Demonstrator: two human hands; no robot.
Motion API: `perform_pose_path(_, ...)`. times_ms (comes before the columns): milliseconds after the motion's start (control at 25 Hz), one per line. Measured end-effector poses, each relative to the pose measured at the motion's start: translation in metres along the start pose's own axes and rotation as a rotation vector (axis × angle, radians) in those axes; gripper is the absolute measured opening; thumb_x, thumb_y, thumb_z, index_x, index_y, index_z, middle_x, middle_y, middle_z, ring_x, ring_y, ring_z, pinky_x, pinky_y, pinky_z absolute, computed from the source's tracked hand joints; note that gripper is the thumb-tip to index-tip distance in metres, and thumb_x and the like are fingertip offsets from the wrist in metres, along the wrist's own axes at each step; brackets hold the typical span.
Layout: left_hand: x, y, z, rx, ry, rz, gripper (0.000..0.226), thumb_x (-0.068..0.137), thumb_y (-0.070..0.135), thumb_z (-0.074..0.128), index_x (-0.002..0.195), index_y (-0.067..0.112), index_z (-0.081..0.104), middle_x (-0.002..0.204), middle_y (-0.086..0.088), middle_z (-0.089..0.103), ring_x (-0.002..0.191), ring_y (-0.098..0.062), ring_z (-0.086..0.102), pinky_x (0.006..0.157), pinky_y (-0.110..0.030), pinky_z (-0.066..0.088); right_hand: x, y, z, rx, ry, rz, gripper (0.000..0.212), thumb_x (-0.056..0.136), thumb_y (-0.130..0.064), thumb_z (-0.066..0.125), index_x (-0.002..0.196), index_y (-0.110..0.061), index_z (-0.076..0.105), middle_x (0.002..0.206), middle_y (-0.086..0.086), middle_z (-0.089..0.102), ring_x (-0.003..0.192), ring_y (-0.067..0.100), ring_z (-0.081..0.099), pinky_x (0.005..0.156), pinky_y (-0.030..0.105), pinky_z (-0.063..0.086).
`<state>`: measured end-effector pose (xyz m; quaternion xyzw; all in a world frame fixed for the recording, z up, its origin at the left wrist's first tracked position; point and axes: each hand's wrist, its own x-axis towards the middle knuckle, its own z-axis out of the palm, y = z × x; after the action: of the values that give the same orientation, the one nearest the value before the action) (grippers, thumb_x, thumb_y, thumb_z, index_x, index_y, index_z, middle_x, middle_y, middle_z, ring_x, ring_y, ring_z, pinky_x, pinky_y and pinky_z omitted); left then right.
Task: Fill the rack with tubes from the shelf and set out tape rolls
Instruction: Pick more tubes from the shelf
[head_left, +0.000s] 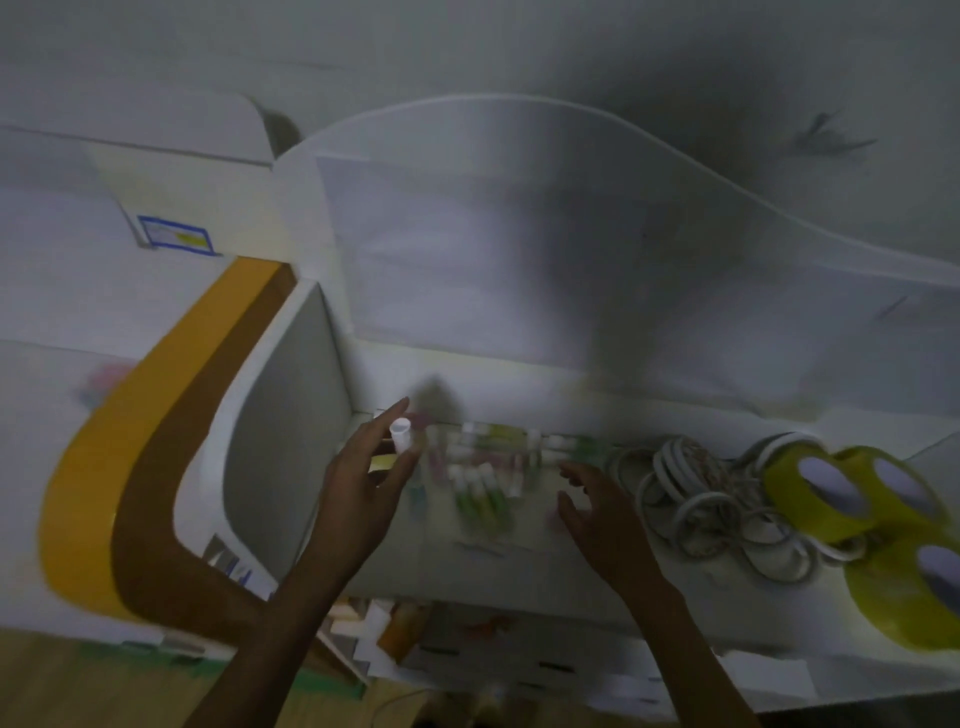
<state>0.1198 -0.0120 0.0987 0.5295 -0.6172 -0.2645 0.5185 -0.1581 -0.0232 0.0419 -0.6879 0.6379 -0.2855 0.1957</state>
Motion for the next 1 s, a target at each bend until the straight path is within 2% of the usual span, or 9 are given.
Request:
perform_pose_path(120, -0.005, 0.004, 0.000, 0.027, -0.023, -0.003, 0.039, 0.095, 0.015, 0.058, 0.128, 0.034, 0.051, 0.116, 0.031, 0.055, 0.096, -0.005, 0.063, 0.064, -0.031, 0.060, 0.005, 0.006, -0.009, 0.013, 0.021, -0.002, 0.033, 0.089, -0.013, 0.062, 0.122, -0.018, 0.060, 0.114, -0.002, 0.061, 0.100, 0.009, 0.052, 0.085, 0.020, 0.035)
perform_pose_path(200, -0.006, 0.009, 0.000, 0.098, -0.024, 0.065, 0.035, 0.098, 0.013, 0.054, 0.119, 0.041, 0.052, 0.115, 0.031, 0.055, 0.101, -0.005, 0.061, 0.069, -0.037, 0.059, 0.007, 0.008, -0.013, 0.031, 0.019, -0.004, 0.032, 0.090, -0.016, 0.060, 0.121, -0.018, 0.060, 0.111, -0.005, 0.058, 0.101, 0.011, 0.052, 0.085, 0.020, 0.034)
perform_pose_path(280, -0.008, 0.015, 0.001, 0.167, -0.007, 0.127, 0.034, 0.098, 0.013, 0.054, 0.117, 0.042, 0.052, 0.117, 0.035, 0.052, 0.104, -0.001, 0.058, 0.072, -0.031, 0.057, 0.011, 0.007, -0.014, 0.040, 0.018, -0.062, 0.034, 0.087, -0.024, 0.055, 0.121, -0.020, 0.060, 0.110, -0.009, 0.058, 0.100, 0.010, 0.053, 0.086, 0.019, 0.034)
perform_pose_path(360, -0.011, 0.017, 0.001, 0.238, 0.035, 0.189, 0.030, 0.096, 0.017, 0.057, 0.120, 0.035, 0.055, 0.116, 0.035, 0.052, 0.100, 0.000, 0.059, 0.070, -0.024, 0.055, 0.017, 0.001, -0.010, 0.087, -0.008, -0.098, 0.040, 0.083, -0.028, 0.052, 0.122, -0.021, 0.059, 0.114, -0.008, 0.060, 0.102, 0.007, 0.054, 0.088, 0.020, 0.037)
perform_pose_path(480, -0.021, 0.008, -0.005, 0.320, 0.070, 0.205, 0.045, 0.084, 0.005, 0.069, 0.125, 0.019, 0.059, 0.116, 0.013, 0.057, 0.095, -0.010, 0.061, 0.064, -0.019, 0.054, 0.025, -0.015, 0.009, 0.108, -0.005, -0.198, 0.034, 0.086, -0.028, 0.054, 0.117, -0.017, 0.062, 0.114, -0.002, 0.064, 0.104, 0.014, 0.059, 0.092, 0.020, 0.040)
perform_pose_path(560, -0.027, 0.003, -0.011, 0.343, 0.069, 0.183, 0.057, 0.076, -0.003, 0.074, 0.128, 0.014, 0.058, 0.116, 0.002, 0.058, 0.093, -0.012, 0.060, 0.059, -0.018, 0.054, 0.029, -0.027, 0.024, 0.097, -0.033, -0.274, 0.031, 0.089, -0.031, 0.052, 0.114, -0.016, 0.062, 0.113, 0.001, 0.065, 0.104, 0.017, 0.059, 0.093, 0.023, 0.041)
perform_pose_path(760, -0.034, -0.004, -0.029, 0.348, 0.077, 0.141, 0.064, 0.077, 0.000, 0.076, 0.133, 0.019, 0.052, 0.117, 0.000, 0.056, 0.095, -0.012, 0.057, 0.060, -0.017, 0.054, 0.033, -0.065, 0.067, 0.070, -0.168, -0.373, 0.041, 0.087, -0.036, 0.047, 0.123, -0.019, 0.058, 0.120, 0.001, 0.062, 0.112, 0.017, 0.054, 0.098, 0.030, 0.042)
perform_pose_path(840, -0.035, -0.007, -0.034, 0.337, 0.075, 0.113, 0.064, 0.078, 0.002, 0.076, 0.134, 0.019, 0.051, 0.119, 0.002, 0.055, 0.098, -0.010, 0.057, 0.063, -0.015, 0.055, 0.032, -0.082, 0.087, -0.007, -0.247, -0.389, 0.043, 0.088, -0.035, 0.049, 0.128, -0.019, 0.054, 0.126, 0.001, 0.059, 0.117, 0.018, 0.053, 0.101, 0.034, 0.042)
perform_pose_path(1000, -0.031, -0.016, -0.042, 0.291, 0.049, 0.088, 0.063, 0.078, 0.002, 0.076, 0.132, 0.023, 0.051, 0.119, 0.006, 0.055, 0.102, -0.007, 0.056, 0.066, -0.009, 0.052, 0.030, -0.105, 0.123, -0.163, -0.275, -0.341, 0.049, 0.089, -0.036, 0.057, 0.133, -0.016, 0.049, 0.132, 0.004, 0.056, 0.118, 0.022, 0.054, 0.099, 0.035, 0.046)
